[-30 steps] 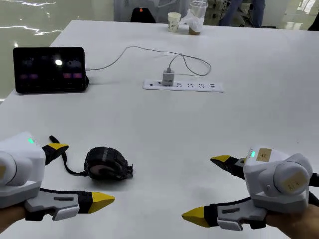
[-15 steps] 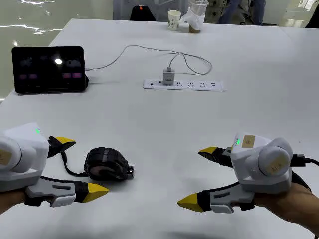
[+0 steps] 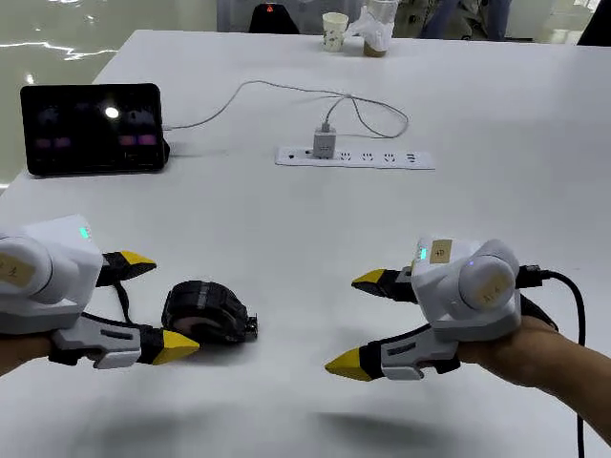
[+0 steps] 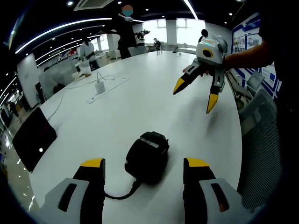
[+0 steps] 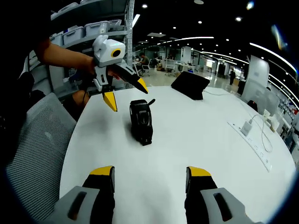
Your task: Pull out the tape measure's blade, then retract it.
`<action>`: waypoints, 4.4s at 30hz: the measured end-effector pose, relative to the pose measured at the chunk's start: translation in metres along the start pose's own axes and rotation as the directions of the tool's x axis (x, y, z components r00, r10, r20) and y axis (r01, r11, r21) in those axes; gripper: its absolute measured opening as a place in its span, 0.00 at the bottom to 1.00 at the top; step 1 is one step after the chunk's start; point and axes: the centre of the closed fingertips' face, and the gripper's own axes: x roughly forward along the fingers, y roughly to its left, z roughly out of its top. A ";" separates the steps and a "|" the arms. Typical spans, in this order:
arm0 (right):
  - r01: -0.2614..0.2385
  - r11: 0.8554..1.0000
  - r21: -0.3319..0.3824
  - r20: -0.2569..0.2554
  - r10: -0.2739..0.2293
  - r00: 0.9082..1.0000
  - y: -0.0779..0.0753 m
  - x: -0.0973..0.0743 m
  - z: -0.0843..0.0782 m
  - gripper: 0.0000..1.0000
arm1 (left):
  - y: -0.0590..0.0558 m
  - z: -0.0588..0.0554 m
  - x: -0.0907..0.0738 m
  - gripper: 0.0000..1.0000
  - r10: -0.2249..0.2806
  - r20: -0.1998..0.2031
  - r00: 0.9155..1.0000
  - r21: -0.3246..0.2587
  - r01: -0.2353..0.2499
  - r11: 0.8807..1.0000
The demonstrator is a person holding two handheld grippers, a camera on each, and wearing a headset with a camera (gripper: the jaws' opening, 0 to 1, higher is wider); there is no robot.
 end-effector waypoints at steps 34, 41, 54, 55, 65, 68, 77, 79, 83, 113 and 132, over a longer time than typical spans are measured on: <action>-0.150 0.984 -0.093 -0.037 0.147 0.988 -0.005 0.063 0.012 0.39 | 0.004 -0.016 0.022 0.40 -0.196 -0.168 0.966 0.165 0.224 0.961; -0.183 0.976 -0.119 -0.035 0.180 0.983 -0.001 0.076 0.016 0.34 | 0.002 -0.021 0.025 0.35 -0.219 -0.193 0.957 0.172 0.252 0.952; -0.238 0.956 -0.170 -0.072 0.229 0.971 0.005 0.097 0.017 0.24 | 0.001 -0.025 0.031 0.29 -0.245 -0.231 0.942 0.209 0.294 0.933; -0.240 0.955 -0.174 -0.074 0.230 0.970 0.005 0.098 0.017 0.24 | 0.001 -0.026 0.032 0.29 -0.246 -0.233 0.941 0.209 0.295 0.932; -0.268 0.941 -0.207 -0.107 0.250 0.962 0.008 0.109 0.016 0.19 | -0.001 -0.027 0.036 0.26 -0.258 -0.242 0.935 0.250 0.317 0.915; -0.274 0.939 -0.209 -0.113 0.255 0.960 0.009 0.112 0.015 0.15 | -0.001 -0.028 0.036 0.26 -0.262 -0.243 0.934 0.255 0.321 0.912; -0.273 0.939 -0.208 -0.122 0.252 0.960 0.010 0.117 0.015 0.12 | -0.001 -0.028 0.037 0.25 -0.266 -0.238 0.934 0.251 0.324 0.912; -0.272 0.939 -0.210 -0.122 0.250 0.960 0.010 0.117 0.015 0.12 | -0.001 -0.028 0.037 0.25 -0.266 -0.238 0.934 0.250 0.323 0.913; -0.271 0.938 -0.215 -0.126 0.249 0.960 0.009 0.116 0.014 0.11 | -0.002 -0.028 0.037 0.25 -0.266 -0.237 0.935 0.249 0.323 0.913; -0.277 0.934 -0.226 -0.143 0.249 0.958 0.004 0.103 0.004 0.09 | -0.003 -0.028 0.036 0.24 -0.269 -0.237 0.934 0.232 0.323 0.918; -0.273 0.939 -0.211 -0.153 0.244 0.958 -0.002 0.084 -0.010 0.10 | -0.003 -0.029 0.035 0.24 -0.269 -0.241 0.932 0.234 0.325 0.916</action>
